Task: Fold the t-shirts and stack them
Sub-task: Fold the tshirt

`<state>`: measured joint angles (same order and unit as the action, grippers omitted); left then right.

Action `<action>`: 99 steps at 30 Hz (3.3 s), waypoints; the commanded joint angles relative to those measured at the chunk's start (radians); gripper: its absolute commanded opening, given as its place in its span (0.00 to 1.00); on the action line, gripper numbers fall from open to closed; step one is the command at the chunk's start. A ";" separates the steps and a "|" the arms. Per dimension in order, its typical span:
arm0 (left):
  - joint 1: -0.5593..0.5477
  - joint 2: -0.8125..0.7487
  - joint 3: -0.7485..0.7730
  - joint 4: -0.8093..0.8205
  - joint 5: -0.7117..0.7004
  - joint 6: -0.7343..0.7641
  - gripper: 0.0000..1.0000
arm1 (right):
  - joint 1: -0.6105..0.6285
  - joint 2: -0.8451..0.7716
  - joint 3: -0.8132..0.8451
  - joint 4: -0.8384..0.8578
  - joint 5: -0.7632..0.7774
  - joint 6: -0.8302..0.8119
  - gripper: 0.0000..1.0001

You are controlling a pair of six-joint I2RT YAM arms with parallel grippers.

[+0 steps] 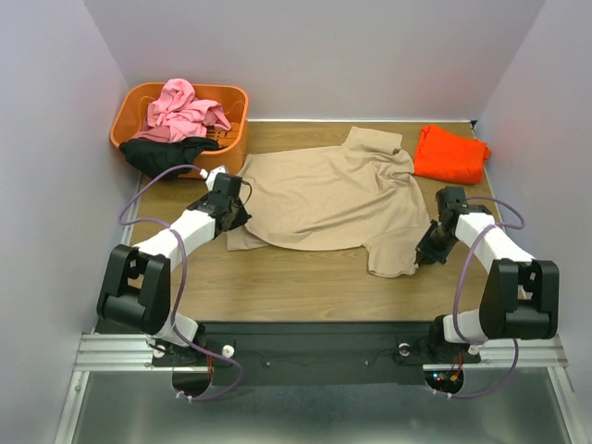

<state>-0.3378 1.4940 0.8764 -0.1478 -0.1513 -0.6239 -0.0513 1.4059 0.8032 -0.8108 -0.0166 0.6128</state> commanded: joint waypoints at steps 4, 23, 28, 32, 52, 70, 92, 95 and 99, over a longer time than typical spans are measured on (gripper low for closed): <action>0.006 -0.150 -0.013 -0.099 -0.022 0.036 0.00 | 0.004 -0.096 0.172 -0.184 -0.011 -0.021 0.00; 0.005 -0.382 -0.022 -0.315 0.076 -0.011 0.00 | 0.004 -0.309 0.403 -0.573 0.023 -0.008 0.00; 0.003 -0.448 -0.036 -0.366 0.076 -0.040 0.00 | 0.004 -0.384 0.373 -0.579 -0.031 0.005 0.01; 0.002 -0.483 -0.050 -0.394 0.096 -0.072 0.00 | 0.004 -0.398 0.370 -0.580 -0.066 0.004 0.00; -0.004 -0.330 0.059 -0.400 0.068 0.010 0.00 | 0.004 -0.184 0.393 -0.320 0.040 -0.059 0.00; 0.089 0.008 0.298 -0.306 0.088 0.131 0.00 | 0.005 0.359 0.747 -0.057 0.023 -0.148 0.00; 0.163 0.184 0.406 -0.306 0.118 0.193 0.00 | 0.005 0.625 1.033 -0.057 -0.037 -0.177 0.00; 0.171 0.186 0.395 -0.305 0.111 0.196 0.00 | 0.005 0.654 1.065 -0.059 -0.051 -0.179 0.00; 0.177 0.195 0.383 -0.302 0.108 0.194 0.00 | 0.005 0.694 1.107 -0.059 -0.066 -0.183 0.00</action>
<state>-0.1715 1.6913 1.2465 -0.4526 -0.0284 -0.4492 -0.0513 2.0735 1.8526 -0.8989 -0.0601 0.4431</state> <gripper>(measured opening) 0.025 0.029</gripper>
